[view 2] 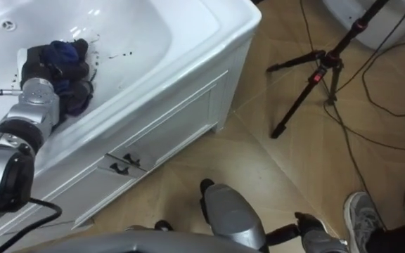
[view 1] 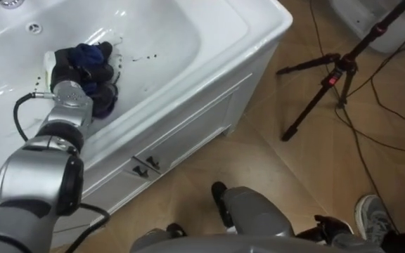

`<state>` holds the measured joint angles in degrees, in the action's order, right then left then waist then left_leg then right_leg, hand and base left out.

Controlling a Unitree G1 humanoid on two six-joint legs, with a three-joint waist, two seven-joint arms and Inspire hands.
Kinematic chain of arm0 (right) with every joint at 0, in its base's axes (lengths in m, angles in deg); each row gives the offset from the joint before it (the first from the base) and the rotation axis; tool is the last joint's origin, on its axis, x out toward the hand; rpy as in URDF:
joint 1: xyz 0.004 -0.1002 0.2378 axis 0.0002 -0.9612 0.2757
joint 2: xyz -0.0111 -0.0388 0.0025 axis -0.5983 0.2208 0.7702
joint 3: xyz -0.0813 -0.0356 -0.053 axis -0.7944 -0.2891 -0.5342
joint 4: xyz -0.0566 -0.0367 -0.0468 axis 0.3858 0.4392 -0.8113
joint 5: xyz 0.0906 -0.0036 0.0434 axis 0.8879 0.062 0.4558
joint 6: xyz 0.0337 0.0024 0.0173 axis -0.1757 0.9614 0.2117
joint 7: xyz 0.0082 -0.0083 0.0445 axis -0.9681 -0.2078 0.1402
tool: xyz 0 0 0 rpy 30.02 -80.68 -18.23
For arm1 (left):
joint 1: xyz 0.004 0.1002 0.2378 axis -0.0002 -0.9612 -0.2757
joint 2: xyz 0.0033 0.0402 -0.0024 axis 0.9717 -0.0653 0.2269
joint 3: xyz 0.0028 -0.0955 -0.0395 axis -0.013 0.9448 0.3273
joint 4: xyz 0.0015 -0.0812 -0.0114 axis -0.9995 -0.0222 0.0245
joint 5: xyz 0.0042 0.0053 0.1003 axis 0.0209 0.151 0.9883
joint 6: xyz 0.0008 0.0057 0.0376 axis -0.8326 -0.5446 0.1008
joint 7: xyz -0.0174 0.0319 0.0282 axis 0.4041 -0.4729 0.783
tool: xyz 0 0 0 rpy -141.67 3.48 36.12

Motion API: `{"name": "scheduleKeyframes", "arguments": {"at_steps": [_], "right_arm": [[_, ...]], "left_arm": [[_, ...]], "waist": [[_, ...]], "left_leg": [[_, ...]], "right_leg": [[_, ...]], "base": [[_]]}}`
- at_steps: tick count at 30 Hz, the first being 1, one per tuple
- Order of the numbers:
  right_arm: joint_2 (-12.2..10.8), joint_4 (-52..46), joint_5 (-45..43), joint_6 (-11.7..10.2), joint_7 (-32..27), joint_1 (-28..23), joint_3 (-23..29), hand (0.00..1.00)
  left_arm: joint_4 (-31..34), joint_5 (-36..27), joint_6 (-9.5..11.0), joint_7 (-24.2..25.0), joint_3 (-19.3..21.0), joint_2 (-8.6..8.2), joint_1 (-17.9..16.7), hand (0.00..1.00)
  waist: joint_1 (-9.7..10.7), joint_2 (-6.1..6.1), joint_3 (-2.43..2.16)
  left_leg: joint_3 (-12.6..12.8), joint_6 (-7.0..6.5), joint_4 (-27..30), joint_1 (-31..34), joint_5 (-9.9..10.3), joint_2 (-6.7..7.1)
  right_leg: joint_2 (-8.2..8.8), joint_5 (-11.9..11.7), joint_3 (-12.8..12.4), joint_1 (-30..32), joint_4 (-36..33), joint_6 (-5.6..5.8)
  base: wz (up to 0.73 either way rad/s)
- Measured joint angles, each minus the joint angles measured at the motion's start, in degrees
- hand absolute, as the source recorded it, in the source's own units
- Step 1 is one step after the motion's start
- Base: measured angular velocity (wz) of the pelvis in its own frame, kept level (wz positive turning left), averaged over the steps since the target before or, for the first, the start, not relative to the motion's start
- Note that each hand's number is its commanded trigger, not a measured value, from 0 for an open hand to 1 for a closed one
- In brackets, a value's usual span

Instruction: Wipe basin

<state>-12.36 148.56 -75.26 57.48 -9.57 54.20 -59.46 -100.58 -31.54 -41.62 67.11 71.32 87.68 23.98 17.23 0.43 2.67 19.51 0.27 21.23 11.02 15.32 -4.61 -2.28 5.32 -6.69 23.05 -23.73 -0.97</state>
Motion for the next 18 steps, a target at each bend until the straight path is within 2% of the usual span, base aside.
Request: {"name": "scheduleKeyframes", "arguments": {"at_steps": [4,9,18], "right_arm": [[0.0,-0.2,0.1,-0.4,0.0,0.6,-0.5,0.00],[0.0,-0.2,0.3,-0.3,-0.1,1.3,-1.2,0.00],[0.0,0.1,0.5,0.3,-1.0,1.3,-1.3,0.00]], "left_arm": [[0.0,0.1,0.9,-1.5,-3.7,-0.19,0.6,1.00],[0.2,0.0,0.9,-2.9,-3.9,-0.30,0.7,1.00],[0.2,0.0,0.6,-5.5,-4.6,-0.10,1.6,1.00]], "waist": [[0.5,-0.31,0.15],[1.5,0.21,0.51],[3.3,0.38,0.54]], "left_leg": [[1.8,-0.46,0.4,0.2,0.3,0.04],[2.9,-0.81,0.4,0.3,0.5,0.32],[4.2,-1.44,3.7,2.3,2.1,0.20]], "right_leg": [[-0.18,-0.4,-1.4,1.1,-0.3,0.43],[0.04,-0.3,-2.0,2.1,-1.2,0.67],[0.04,0.2,-3.5,4.5,-4.0,1.33]], "base": [[-0.18],[-0.07],[-0.06]]}}
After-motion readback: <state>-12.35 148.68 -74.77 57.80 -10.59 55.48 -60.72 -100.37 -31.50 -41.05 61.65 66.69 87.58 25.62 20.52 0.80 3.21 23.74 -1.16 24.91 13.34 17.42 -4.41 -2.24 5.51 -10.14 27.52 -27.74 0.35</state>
